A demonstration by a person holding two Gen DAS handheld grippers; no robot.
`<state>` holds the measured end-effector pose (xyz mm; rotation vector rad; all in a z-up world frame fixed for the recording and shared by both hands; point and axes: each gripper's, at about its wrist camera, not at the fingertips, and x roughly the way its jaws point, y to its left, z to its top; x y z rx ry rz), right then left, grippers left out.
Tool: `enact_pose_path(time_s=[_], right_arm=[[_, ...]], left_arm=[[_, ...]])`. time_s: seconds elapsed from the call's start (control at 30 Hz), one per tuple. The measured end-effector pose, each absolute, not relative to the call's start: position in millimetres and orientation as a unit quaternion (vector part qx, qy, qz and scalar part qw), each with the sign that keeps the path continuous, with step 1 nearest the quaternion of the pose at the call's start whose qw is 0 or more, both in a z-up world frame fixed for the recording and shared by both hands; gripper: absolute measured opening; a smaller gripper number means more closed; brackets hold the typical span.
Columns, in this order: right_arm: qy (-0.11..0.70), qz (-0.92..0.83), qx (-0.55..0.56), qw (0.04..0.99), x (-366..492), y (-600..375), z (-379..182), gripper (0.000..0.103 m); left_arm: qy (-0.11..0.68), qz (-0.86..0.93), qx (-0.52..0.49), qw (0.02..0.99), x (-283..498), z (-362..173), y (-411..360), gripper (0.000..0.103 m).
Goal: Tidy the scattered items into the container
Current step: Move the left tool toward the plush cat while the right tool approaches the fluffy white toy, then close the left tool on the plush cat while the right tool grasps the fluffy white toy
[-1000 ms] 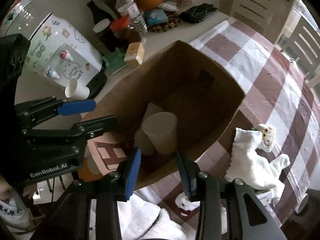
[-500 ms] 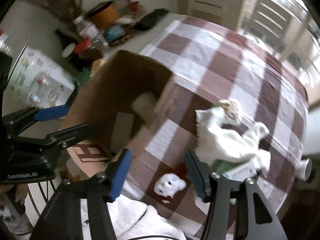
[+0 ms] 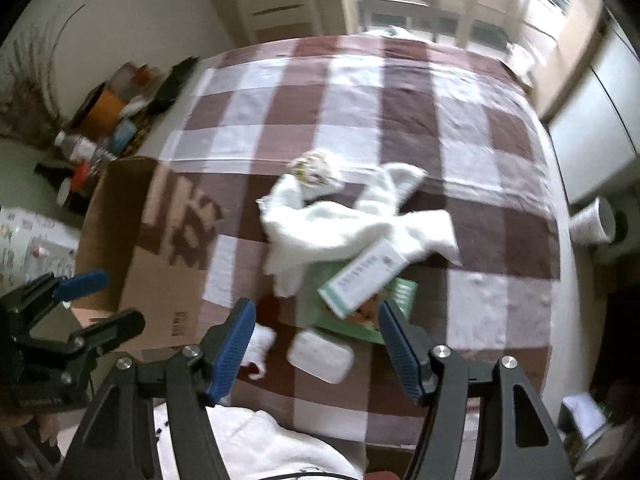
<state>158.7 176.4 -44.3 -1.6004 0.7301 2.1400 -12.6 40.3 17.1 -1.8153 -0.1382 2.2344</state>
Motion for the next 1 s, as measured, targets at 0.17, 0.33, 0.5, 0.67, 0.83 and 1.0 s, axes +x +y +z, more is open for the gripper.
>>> enact_pose_path(time_s=[0.17, 0.33, 0.5, 0.67, 0.83, 1.0], right_arm=[[0.287, 0.744, -0.568, 0.201, 185.9, 192.6, -62.8, 0.066], [0.31, 0.736, -0.568, 0.2, 200.2, 206.6, -82.3, 0.066], [0.344, 0.728, -0.561, 0.189, 198.7, 223.9, -99.2, 0.066], [0.331, 0.741, -0.562, 0.161, 168.3, 233.5, -108.5, 0.066], [0.29, 0.75, -0.577, 0.139, 125.8, 238.3, -126.4, 0.066], [0.276, 0.744, -0.594, 0.135, 101.4, 247.0, -150.2, 0.066]], left_arm=[[-0.032, 0.75, -0.644, 0.148, -4.2, -7.8, 75.7, 0.08], [-0.023, 0.74, -0.66, 0.125, 4.1, -42.4, 87.1, 0.08], [-0.028, 0.723, -0.683, 0.1, 11.1, -80.6, 82.3, 0.08], [-0.03, 0.717, -0.692, 0.081, 13.7, -108.2, 79.0, 0.08], [-0.028, 0.727, -0.683, 0.067, 9.4, -123.1, 80.5, 0.08], [-0.031, 0.723, -0.688, 0.059, 7.2, -140.8, 76.1, 0.08]])
